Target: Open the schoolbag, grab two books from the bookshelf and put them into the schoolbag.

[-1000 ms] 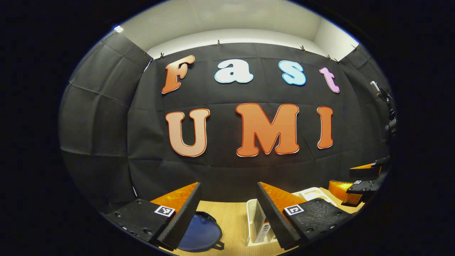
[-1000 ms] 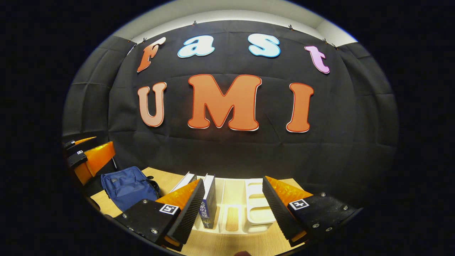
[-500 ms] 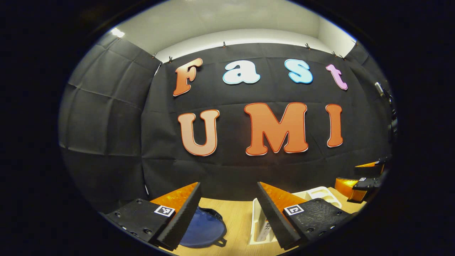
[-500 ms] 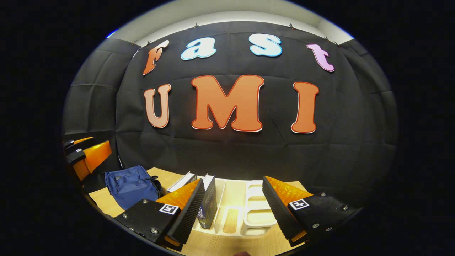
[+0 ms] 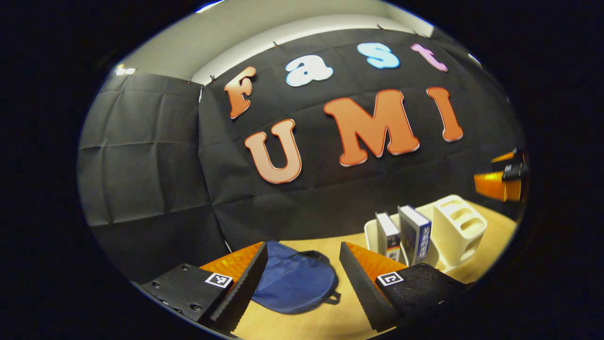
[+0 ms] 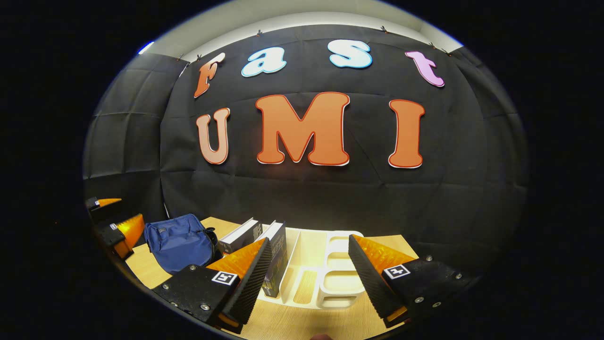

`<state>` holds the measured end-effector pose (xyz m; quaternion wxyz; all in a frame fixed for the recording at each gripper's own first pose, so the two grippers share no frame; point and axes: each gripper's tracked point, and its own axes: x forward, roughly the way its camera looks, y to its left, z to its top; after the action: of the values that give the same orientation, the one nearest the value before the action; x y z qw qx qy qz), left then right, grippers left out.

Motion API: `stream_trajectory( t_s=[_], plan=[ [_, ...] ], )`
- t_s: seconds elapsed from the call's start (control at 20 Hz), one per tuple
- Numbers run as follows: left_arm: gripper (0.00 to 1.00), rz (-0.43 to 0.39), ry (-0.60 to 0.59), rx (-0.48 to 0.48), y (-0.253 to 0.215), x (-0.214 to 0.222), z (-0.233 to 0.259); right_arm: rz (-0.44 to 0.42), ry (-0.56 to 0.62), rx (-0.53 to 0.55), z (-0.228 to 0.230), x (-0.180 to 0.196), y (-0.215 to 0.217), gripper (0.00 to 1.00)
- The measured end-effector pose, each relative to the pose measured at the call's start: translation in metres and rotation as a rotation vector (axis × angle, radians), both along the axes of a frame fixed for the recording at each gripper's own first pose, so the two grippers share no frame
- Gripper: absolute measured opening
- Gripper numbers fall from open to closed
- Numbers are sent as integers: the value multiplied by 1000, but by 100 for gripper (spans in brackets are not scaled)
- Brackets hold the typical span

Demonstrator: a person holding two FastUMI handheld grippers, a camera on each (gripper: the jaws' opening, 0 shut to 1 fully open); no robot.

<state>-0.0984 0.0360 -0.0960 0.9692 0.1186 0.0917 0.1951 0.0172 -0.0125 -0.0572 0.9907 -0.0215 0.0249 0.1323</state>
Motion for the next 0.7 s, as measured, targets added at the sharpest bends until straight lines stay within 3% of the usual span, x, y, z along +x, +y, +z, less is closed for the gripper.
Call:
stream_trajectory(
  t_s=[0.3,0.7],
  plan=[
    [95,-24,214,156,4,11,-108,-26,8,-24,-13,-1,-3,97],
    [96,-56,412,239,18,66,-245,-41,24,-129,-24,-5,-10,97]
  ],
)
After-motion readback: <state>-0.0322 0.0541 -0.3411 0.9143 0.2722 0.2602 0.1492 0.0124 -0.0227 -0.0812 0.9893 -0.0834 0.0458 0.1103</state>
